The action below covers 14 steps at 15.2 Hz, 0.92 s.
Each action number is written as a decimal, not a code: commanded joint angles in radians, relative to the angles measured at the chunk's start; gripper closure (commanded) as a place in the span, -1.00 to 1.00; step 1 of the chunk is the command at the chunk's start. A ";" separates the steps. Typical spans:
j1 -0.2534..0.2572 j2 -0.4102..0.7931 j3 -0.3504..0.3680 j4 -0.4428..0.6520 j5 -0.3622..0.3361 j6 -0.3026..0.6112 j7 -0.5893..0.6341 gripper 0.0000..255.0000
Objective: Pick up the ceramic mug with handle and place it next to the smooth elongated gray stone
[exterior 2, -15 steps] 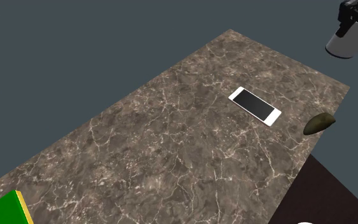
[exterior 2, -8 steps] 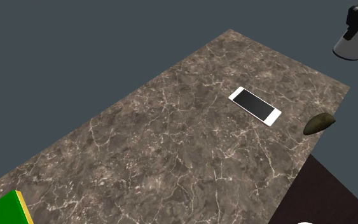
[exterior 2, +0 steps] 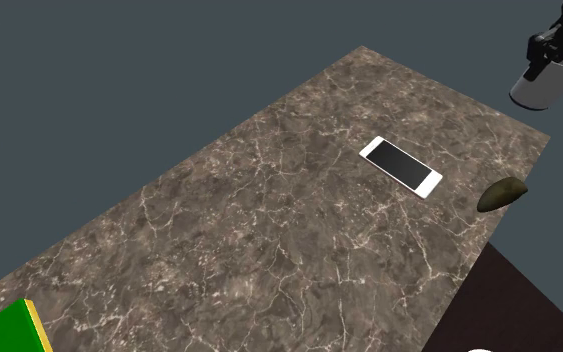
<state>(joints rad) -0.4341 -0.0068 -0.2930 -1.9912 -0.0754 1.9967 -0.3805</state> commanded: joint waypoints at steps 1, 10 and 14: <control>-0.001 0.007 -0.001 -0.020 0.001 0.028 -0.001 1.00; -0.004 0.050 -0.003 -0.095 0.011 0.145 -0.003 1.00; -0.005 0.075 -0.003 -0.123 0.018 0.196 -0.006 1.00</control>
<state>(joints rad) -0.4388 0.0626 -0.2961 -2.1043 -0.0588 2.1770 -0.3852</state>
